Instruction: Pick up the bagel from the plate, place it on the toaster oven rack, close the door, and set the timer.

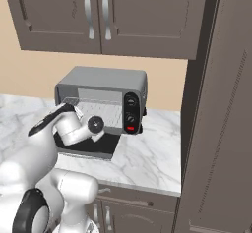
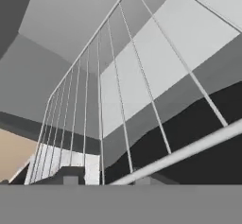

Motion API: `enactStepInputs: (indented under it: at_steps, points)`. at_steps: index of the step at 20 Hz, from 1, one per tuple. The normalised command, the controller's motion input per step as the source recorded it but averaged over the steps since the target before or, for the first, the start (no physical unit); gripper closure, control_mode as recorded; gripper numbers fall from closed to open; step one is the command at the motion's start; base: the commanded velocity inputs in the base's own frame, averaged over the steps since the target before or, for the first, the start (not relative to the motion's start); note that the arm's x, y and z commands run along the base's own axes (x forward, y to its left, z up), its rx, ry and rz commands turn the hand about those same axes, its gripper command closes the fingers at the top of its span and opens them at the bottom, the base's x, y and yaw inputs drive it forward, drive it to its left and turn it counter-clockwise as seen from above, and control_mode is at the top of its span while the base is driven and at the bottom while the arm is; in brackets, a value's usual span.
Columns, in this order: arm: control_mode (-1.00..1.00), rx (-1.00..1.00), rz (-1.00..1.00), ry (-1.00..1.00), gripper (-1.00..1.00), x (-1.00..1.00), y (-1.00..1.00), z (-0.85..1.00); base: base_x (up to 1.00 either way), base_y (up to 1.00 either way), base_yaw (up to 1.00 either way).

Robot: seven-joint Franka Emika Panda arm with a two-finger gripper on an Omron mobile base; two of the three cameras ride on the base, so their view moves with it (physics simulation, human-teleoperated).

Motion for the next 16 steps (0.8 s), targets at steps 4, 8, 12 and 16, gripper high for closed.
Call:
enactStepInputs:
  at_steps: [4, 8, 12, 16]
  points:
    - [-1.00, -0.08, 0.00, 0.13, -1.00, -0.73, -0.01, -0.57, 0.00, 0.00, 0.00]
    - [-1.00, -0.08, 0.00, 0.06, -1.00, -0.64, 0.00, -0.29, 0.00, 0.00, 0.00]
    - [-1.00, -0.03, 0.00, -0.05, -1.00, -0.94, 0.19, 0.29, 0.00, 0.00, 0.00]
    - [-1.00, -0.10, 0.00, -0.06, -1.00, -0.81, 0.74, 0.79, 0.00, 0.00, 0.00]
